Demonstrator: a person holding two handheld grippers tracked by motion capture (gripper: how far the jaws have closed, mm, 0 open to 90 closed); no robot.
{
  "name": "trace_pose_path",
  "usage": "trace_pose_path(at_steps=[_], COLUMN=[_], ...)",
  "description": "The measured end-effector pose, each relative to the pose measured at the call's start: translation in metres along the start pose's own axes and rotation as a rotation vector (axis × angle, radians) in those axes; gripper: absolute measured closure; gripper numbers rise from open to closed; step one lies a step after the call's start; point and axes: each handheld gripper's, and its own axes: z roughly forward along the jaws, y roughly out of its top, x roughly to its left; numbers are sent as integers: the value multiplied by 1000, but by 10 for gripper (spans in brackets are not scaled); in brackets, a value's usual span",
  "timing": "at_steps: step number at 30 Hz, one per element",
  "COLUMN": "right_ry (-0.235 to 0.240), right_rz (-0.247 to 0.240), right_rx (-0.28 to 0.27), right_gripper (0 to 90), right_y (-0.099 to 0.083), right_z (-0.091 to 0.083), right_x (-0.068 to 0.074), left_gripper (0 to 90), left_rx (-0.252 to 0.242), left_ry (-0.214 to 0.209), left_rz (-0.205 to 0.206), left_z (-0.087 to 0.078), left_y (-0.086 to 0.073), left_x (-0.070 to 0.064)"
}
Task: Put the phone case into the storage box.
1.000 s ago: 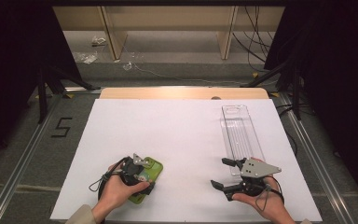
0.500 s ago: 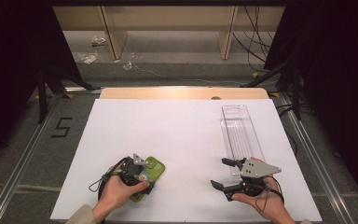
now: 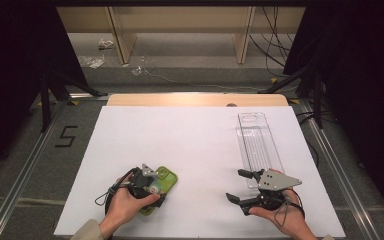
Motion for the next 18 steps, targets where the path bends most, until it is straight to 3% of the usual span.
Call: trace_pose_path(at_steps=[18], right_ry=[-2], right_rz=[4], right_rx=[-4], right_gripper=[166], right_y=[1], right_z=[1], right_x=[0], left_gripper=[162], left_rx=[-122], left_ry=[8], left_rz=[-13], left_z=[-12], left_y=[3], left_x=[2])
